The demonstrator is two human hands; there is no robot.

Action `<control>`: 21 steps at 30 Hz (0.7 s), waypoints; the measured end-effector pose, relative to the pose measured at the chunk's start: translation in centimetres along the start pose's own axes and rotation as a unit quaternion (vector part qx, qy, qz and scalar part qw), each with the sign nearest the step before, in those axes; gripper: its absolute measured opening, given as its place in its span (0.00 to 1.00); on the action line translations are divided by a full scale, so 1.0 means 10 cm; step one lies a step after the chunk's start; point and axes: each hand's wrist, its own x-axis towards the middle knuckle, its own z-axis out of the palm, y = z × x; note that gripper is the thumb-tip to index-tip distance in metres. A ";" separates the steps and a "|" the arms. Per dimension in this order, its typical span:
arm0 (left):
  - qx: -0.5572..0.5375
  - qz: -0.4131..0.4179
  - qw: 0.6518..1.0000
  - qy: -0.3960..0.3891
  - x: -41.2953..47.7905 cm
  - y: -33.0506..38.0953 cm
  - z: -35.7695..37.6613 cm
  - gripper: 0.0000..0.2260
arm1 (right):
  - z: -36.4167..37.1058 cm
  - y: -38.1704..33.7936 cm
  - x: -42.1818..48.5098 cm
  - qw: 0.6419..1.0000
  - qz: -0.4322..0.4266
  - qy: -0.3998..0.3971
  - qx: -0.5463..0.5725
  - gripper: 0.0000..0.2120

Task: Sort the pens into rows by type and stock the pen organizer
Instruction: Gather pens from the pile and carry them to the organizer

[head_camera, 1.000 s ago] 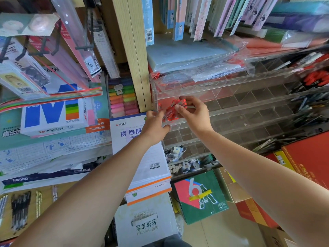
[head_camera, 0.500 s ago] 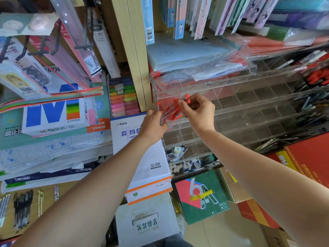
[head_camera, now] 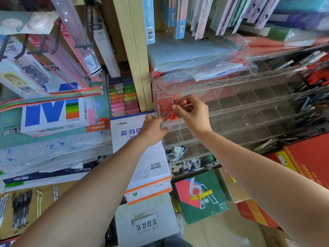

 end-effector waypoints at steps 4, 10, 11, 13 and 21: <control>0.016 -0.007 1.000 -0.007 0.02 0.00 0.02 0.21 | -0.02 0.05 -0.04 1.000 0.000 0.012 0.007 0.04; -0.006 0.009 0.995 0.096 -0.04 0.06 -0.03 0.23 | 0.18 0.05 0.03 0.993 -0.035 -0.029 -0.109 0.05; -0.007 0.006 0.995 0.095 -0.05 0.05 -0.03 0.23 | 0.19 0.05 0.02 0.994 -0.019 -0.022 -0.102 0.08; -0.012 0.013 0.994 0.108 -0.06 0.04 -0.02 0.23 | 0.17 0.06 -0.02 0.998 0.016 -0.007 -0.056 0.13; -0.079 0.071 0.976 0.192 -0.10 0.04 -0.01 0.11 | 0.04 0.10 -0.08 0.999 0.036 -0.005 -0.007 0.05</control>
